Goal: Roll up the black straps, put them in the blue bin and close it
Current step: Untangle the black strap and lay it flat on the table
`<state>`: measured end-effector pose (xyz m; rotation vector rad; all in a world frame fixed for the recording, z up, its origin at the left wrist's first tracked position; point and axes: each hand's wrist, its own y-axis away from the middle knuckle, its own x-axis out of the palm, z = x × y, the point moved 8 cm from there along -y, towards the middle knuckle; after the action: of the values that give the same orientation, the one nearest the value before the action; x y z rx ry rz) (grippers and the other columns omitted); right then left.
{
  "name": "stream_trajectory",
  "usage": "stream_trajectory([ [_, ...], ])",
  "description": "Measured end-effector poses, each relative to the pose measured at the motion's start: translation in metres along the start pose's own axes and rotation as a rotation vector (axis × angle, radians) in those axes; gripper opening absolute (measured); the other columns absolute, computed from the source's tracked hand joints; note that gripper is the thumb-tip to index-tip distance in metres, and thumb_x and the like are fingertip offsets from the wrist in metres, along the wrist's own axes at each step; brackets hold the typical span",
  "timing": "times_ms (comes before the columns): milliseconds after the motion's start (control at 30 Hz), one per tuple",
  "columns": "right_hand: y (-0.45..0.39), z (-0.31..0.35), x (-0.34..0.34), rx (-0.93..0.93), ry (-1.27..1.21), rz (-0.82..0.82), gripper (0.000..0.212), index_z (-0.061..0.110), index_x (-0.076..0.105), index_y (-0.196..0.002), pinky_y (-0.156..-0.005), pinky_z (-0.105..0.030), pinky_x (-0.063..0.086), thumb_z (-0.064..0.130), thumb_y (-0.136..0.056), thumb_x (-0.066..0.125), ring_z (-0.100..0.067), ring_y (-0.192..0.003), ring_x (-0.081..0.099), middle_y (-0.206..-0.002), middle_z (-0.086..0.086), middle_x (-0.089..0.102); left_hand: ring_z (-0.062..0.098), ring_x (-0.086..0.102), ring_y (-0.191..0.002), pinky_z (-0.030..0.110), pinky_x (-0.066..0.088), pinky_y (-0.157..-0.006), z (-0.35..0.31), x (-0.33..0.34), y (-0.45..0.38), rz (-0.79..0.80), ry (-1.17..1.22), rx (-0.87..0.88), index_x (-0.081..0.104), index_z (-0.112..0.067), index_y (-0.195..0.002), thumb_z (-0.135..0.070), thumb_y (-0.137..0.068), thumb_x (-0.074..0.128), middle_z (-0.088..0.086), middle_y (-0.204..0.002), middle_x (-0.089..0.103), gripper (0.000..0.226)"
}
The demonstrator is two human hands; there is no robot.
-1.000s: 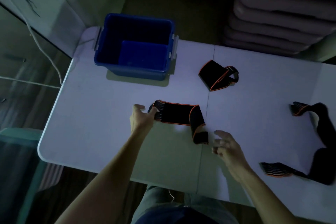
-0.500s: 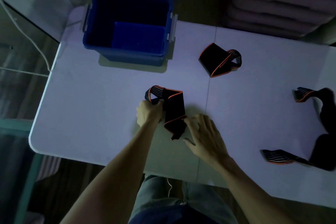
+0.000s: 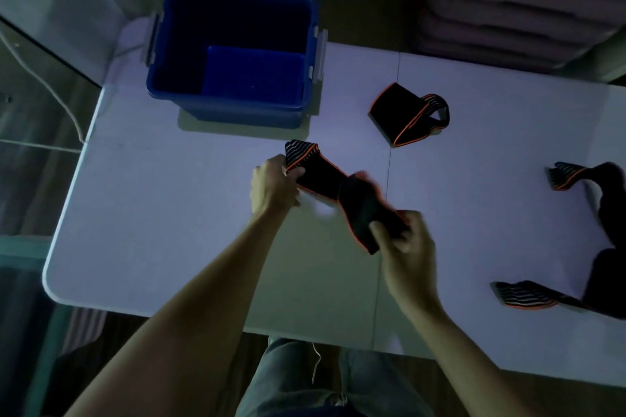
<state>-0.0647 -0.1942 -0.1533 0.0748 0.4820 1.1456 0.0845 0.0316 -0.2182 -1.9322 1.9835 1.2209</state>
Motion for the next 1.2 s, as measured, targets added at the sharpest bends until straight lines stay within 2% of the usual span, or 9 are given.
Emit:
stream_trajectory([
  [133, 0.014, -0.048, -0.029, 0.543, -0.622, -0.322, 0.035, 0.008, 0.044, -0.12, -0.067, -0.033, 0.063, 0.0, -0.091, 0.063, -0.019, -0.076, 0.074, -0.096, -0.018, 0.067, 0.027, 0.062, -0.037, 0.037, 0.055, -0.038, -0.019, 0.003, -0.004, 0.031, 0.108, 0.023, 0.065, -0.003, -0.092, -0.015, -0.093, 0.067, 0.025, -0.063, 0.069, 0.012],
  [300, 0.033, -0.087, -0.015, 0.731, -0.456, -0.142, 0.022, -0.002, 0.053, -0.116, -0.073, -0.034, 0.059, -0.003, -0.094, 0.056, -0.03, -0.08, 0.071, -0.103, -0.026, 0.064, 0.028, 0.065, -0.041, 0.043, 0.06, -0.045, -0.023, 0.021, -0.007, 0.087, 0.167, -0.018, 0.064, -0.002, -0.095, -0.016, -0.094, 0.067, 0.022, -0.064, 0.069, 0.014],
  [467, 0.02, -0.061, -0.005, 0.513, -0.217, -0.06, 0.01, 0.016, 0.057, -0.105, -0.074, -0.034, 0.057, 0.021, -0.101, 0.049, -0.024, -0.085, 0.067, -0.103, -0.014, 0.065, 0.03, 0.067, -0.043, 0.048, 0.061, -0.05, -0.015, 0.024, -0.01, 0.068, 0.159, -0.039, 0.058, -0.008, -0.092, -0.018, -0.092, 0.068, 0.021, -0.073, 0.071, 0.014],
  [600, -0.006, -0.036, 0.01, 0.271, 0.142, -0.062, 0.012, 0.026, 0.056, -0.105, -0.074, -0.034, 0.054, 0.033, -0.096, 0.054, -0.016, -0.091, 0.065, -0.105, -0.002, 0.065, 0.026, 0.07, -0.045, 0.041, 0.06, -0.054, -0.009, 0.018, -0.009, 0.028, 0.107, -0.076, 0.053, -0.011, -0.096, -0.029, -0.088, 0.073, 0.015, -0.085, 0.07, 0.028],
  [700, -0.019, 0.001, 0.024, -0.113, 0.367, -0.069, 0.032, 0.02, 0.052, -0.12, -0.083, -0.034, 0.048, 0.035, -0.092, 0.056, -0.02, -0.106, 0.053, -0.118, -0.002, 0.054, 0.03, 0.07, -0.059, 0.042, 0.059, -0.059, -0.013, 0.011, -0.006, -0.032, -0.008, 0.005, 0.052, -0.016, -0.078, -0.035, -0.084, 0.073, 0.007, -0.073, 0.067, 0.028],
  [800, -0.018, 0.035, 0.062, -0.506, 0.761, 0.139, 0.045, 0.015, 0.052, -0.126, -0.093, -0.037, 0.042, 0.037, -0.088, 0.057, -0.026, -0.114, 0.048, -0.121, -0.005, 0.056, 0.023, 0.058, -0.07, 0.033, 0.047, -0.057, -0.029, 0.023, 0.006, 0.011, -0.156, 0.288, 0.048, -0.023, -0.072, -0.032, -0.077, 0.071, -0.001, -0.079, 0.061, 0.025],
  [933, -0.021, 0.021, 0.095, -0.525, 1.167, 0.371, 0.06, 0.01, 0.054, -0.129, -0.109, -0.043, 0.034, 0.04, -0.079, 0.066, -0.029, -0.102, 0.059, -0.102, -0.007, 0.066, 0.027, 0.053, -0.097, 0.042, 0.054, -0.07, -0.035, 0.042, 0.012, 0.081, -0.367, 0.475, 0.063, -0.019, -0.096, -0.031, -0.077, 0.075, 0.004, -0.107, 0.058, 0.025],
  [1033, -0.019, 0.025, 0.091, -0.569, 1.172, 0.426, 0.039, 0.015, 0.058, -0.115, -0.114, -0.037, 0.02, 0.029, -0.078, 0.059, -0.026, -0.103, 0.058, -0.099, -0.003, 0.066, 0.027, 0.048, -0.103, 0.041, 0.047, -0.078, -0.038, 0.041, 0.01, 0.036, -0.444, 0.504, 0.064, -0.016, -0.1, -0.032, -0.08, 0.074, 0.004, -0.112, 0.055, 0.028],
  [1200, -0.007, 0.023, 0.049, -0.487, 1.088, 0.563, 0.036, 0.029, 0.068, -0.107, -0.119, -0.037, 0.01, 0.045, -0.081, 0.048, -0.016, -0.108, 0.057, -0.097, 0.01, 0.068, 0.029, 0.047, -0.111, 0.039, 0.038, -0.085, -0.04, 0.045, 0.007, 0.023, -0.473, 0.564, 0.064, -0.012, -0.109, -0.026, -0.085, 0.07, 0.008, -0.122, 0.053, 0.028],
])
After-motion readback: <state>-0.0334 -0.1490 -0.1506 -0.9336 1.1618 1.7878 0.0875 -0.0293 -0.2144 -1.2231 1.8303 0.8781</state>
